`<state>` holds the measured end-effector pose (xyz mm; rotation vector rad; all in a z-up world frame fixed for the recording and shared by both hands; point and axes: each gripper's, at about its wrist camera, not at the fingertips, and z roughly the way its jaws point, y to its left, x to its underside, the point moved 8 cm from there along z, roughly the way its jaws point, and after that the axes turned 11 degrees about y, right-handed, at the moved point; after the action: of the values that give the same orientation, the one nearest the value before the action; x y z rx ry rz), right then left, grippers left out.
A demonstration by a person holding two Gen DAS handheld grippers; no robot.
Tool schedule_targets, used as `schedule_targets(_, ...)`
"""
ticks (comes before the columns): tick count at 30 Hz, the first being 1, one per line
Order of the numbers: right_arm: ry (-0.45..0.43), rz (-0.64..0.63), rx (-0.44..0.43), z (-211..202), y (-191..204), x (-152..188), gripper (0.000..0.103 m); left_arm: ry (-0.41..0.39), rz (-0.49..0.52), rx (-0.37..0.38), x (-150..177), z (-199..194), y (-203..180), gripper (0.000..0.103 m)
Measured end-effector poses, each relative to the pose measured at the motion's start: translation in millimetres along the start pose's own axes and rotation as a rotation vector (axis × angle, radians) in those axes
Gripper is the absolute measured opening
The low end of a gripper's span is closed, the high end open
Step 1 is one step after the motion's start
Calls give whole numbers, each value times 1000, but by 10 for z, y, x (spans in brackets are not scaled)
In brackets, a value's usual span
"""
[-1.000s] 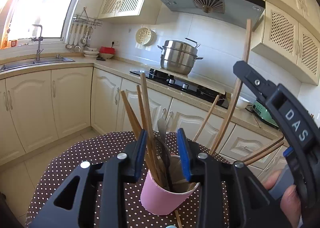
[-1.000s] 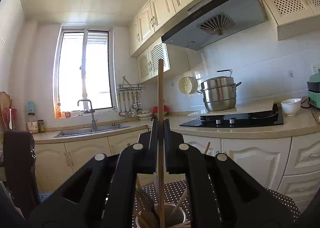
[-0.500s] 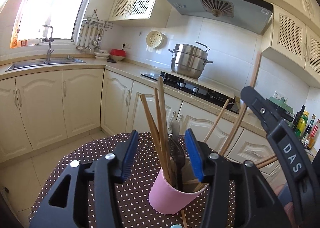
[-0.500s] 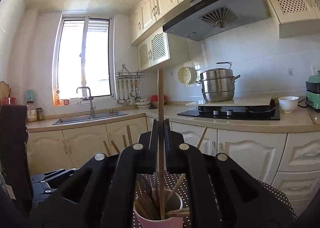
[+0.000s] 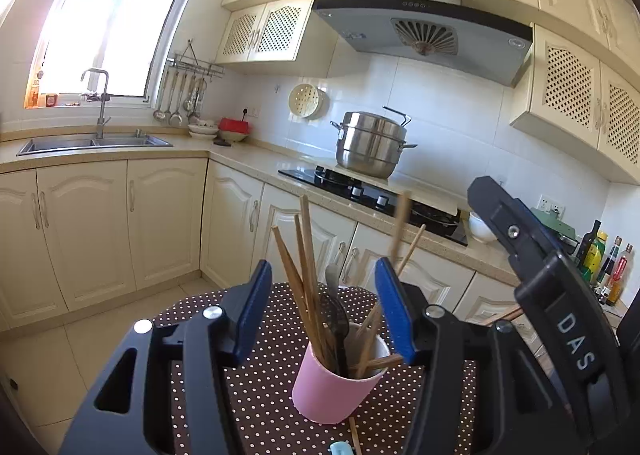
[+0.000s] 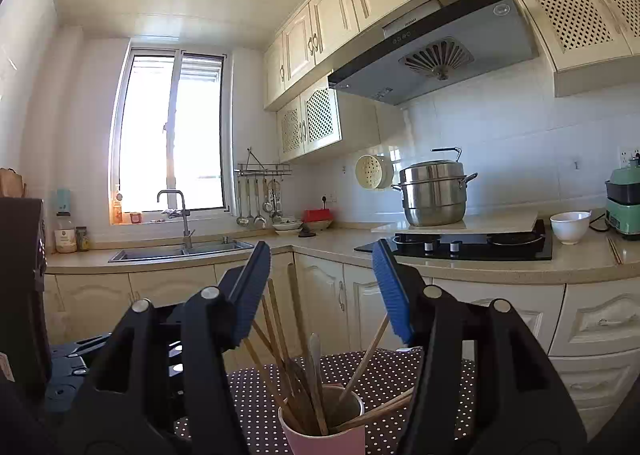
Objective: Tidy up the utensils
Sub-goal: 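Move both open tools down toward the mint spatula and last chopstick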
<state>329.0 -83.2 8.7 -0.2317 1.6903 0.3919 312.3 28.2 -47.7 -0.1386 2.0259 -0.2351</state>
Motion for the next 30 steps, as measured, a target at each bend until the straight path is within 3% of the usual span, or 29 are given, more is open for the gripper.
schedule_targets(10, -25, -25, 46, -441, -38, -107, 58, 0, 20, 8, 112, -299, -151, 55)
schedule_targets(20, 104, 11, 107, -607, -289, 367, 58, 88, 20, 31, 469, -336, -255, 55)
schedule_targets(25, 205, 28, 130, -614, -394, 705, 59, 213, 46, 42, 802, -203, -276, 55)
schedule_targets(30, 364, 44, 162, -507, -528, 1159, 59, 479, 41, 63, 1296, 175, -241, 55)
